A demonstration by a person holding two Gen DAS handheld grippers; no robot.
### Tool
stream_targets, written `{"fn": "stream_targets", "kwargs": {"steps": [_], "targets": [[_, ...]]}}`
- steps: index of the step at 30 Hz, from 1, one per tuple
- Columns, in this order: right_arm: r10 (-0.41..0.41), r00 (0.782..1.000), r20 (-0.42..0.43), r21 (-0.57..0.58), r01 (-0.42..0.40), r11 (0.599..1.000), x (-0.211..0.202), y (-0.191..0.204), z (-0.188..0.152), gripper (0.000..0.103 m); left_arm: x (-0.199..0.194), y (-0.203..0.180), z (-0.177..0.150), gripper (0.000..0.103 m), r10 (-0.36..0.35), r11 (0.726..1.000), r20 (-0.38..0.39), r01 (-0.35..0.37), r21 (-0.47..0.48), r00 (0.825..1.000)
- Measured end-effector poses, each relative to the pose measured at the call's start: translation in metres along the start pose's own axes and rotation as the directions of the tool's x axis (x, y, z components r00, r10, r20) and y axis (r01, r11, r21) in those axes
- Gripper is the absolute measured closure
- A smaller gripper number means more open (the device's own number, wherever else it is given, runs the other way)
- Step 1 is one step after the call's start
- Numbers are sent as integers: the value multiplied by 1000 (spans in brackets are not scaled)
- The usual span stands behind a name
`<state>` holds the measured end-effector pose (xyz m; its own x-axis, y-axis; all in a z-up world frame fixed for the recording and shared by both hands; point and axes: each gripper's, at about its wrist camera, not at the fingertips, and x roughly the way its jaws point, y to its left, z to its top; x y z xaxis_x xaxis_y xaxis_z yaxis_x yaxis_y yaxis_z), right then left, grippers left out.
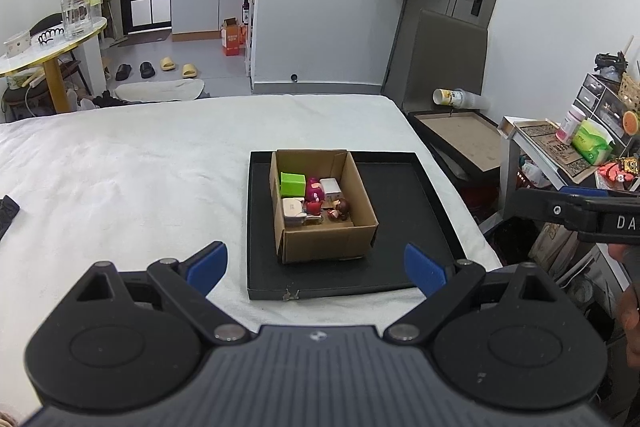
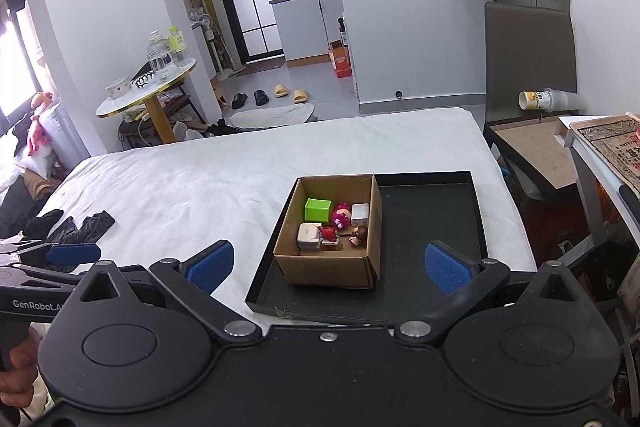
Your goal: Organize rigid objects
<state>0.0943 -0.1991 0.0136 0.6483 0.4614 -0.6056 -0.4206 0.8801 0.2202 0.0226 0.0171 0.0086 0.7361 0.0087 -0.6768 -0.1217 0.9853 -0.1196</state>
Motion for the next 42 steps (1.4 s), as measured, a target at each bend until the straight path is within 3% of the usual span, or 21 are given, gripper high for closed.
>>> {"fn": "stream_targets", "kwargs": {"steps": [19,42], "targets": [[-29,1000,-5,20,29,999,-7,-6,-3,0,-3,-1,0,8,8,1000,7,-8,-9,1000],[-3,1000,-8,16,3,1000,-8,4,-3,0,-5,6,-1,8,18,1000,2,-18,-23,1000]]}}
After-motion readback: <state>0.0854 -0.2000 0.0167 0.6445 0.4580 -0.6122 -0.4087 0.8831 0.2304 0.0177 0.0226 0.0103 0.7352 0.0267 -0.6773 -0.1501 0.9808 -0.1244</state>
